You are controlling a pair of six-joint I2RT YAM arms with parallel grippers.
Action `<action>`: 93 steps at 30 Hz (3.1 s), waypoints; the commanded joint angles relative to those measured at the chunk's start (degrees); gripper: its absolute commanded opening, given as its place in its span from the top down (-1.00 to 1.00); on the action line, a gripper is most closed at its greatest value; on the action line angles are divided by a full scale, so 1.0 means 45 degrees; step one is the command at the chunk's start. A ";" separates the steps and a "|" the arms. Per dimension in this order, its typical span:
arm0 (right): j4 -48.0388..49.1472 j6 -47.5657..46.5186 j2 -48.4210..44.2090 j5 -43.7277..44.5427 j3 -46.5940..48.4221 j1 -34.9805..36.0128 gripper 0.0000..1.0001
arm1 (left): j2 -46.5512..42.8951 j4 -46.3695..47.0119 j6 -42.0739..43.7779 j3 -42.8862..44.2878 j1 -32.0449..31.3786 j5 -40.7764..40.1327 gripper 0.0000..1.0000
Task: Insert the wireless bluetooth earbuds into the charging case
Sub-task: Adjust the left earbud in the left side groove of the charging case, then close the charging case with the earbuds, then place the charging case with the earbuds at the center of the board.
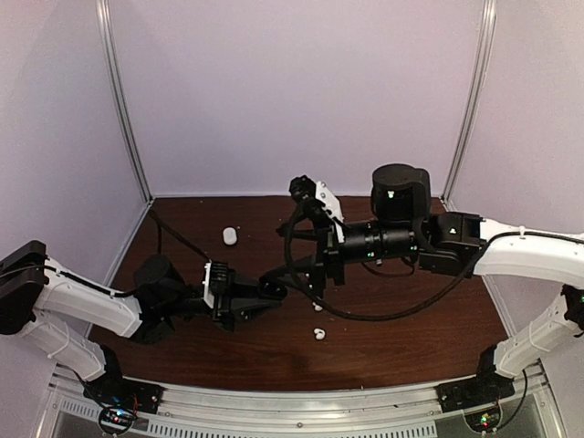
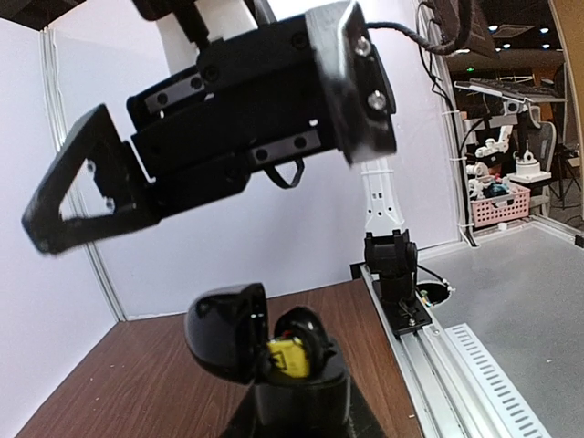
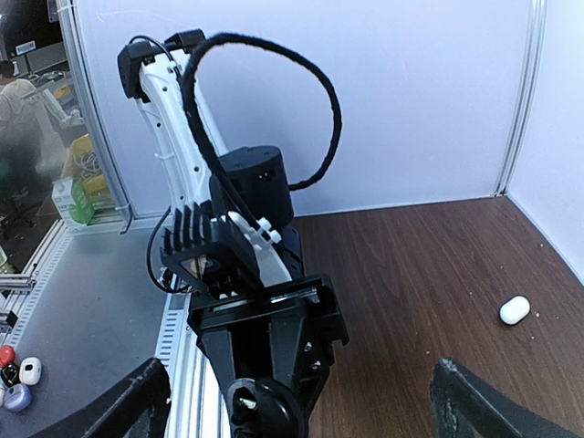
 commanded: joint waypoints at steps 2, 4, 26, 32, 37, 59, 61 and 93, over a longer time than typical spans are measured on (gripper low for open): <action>0.0114 -0.0018 -0.0749 0.0417 -0.0122 -0.0304 -1.00 | 0.0075 0.1401 -0.0575 -0.0178 0.0173 0.0130 0.93; -0.0115 -0.0112 -0.0885 0.0426 -0.0270 -0.0501 -1.00 | 0.0123 0.1908 -0.0969 -0.0297 0.0302 0.0185 0.93; -0.0739 -0.2354 0.0631 -0.1572 0.0507 -0.0170 -0.86 | 0.0667 0.3430 -0.3222 -0.0074 0.0893 0.0279 0.93; -0.1018 -0.2697 0.0721 -0.1790 0.0837 0.0266 -0.81 | 0.0566 0.3185 -0.3401 -0.0158 0.0905 -0.0273 0.93; -0.1282 -0.2935 0.0246 -0.2297 0.0680 0.0494 -0.77 | 0.0388 0.3024 -0.3871 -0.0261 0.1110 -0.0898 0.93; -0.0174 -0.2442 -0.1203 0.0684 -0.1128 -0.0143 -0.75 | -0.1097 -0.2924 -0.5409 0.0784 0.2759 -0.2602 0.93; 0.0020 -0.2244 -0.1257 0.0701 -0.1350 -0.0347 -0.75 | -0.1435 -0.5444 -0.5112 0.1440 0.2965 -0.3579 0.92; 0.1050 -0.0997 -0.1034 0.0139 -0.2511 -0.1259 -0.77 | 0.2459 -1.1532 -0.7082 0.2121 0.8091 -0.6112 0.71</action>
